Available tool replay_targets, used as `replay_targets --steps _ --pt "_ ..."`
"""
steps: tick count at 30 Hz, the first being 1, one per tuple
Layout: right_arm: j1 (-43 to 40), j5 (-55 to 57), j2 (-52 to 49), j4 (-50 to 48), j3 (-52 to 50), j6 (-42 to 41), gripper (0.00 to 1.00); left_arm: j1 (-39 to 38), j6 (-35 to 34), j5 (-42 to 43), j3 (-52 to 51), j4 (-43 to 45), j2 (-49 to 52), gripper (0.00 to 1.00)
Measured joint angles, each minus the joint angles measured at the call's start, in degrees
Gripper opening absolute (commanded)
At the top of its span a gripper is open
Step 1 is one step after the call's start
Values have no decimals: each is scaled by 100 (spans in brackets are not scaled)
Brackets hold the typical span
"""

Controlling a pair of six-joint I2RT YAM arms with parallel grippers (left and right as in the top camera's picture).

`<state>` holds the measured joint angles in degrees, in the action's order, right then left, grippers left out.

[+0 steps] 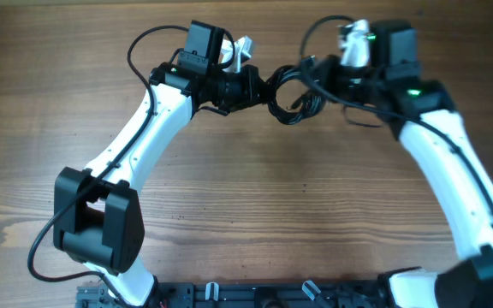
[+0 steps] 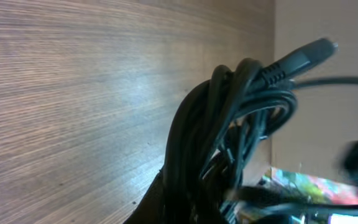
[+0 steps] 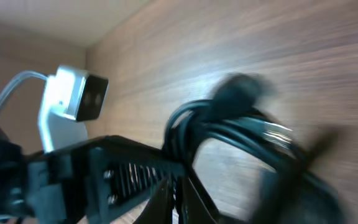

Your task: Untangle cables

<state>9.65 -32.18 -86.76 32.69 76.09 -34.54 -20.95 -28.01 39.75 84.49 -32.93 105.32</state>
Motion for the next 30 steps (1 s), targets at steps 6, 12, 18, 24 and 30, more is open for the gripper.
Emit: replay_targets --steps 6,12,18,24,30 --pt "-1530 -70 767 732 0 55 4 -28 -105 -63 13 33 -13 4" --pt "-1720 -297 -92 737 0 490 4 -26 -59 85 15 142 -24 4" --pt "-1735 -1058 -1204 518 0 1060 59 11 -11 402 15 269 -26 4" --pt "-1735 -1266 -1705 457 2 1458 86 9 87 529 15 306 -24 4" --pt "-1735 -87 -1436 1239 404 1563 93 9 118 142 13 304 -26 4"
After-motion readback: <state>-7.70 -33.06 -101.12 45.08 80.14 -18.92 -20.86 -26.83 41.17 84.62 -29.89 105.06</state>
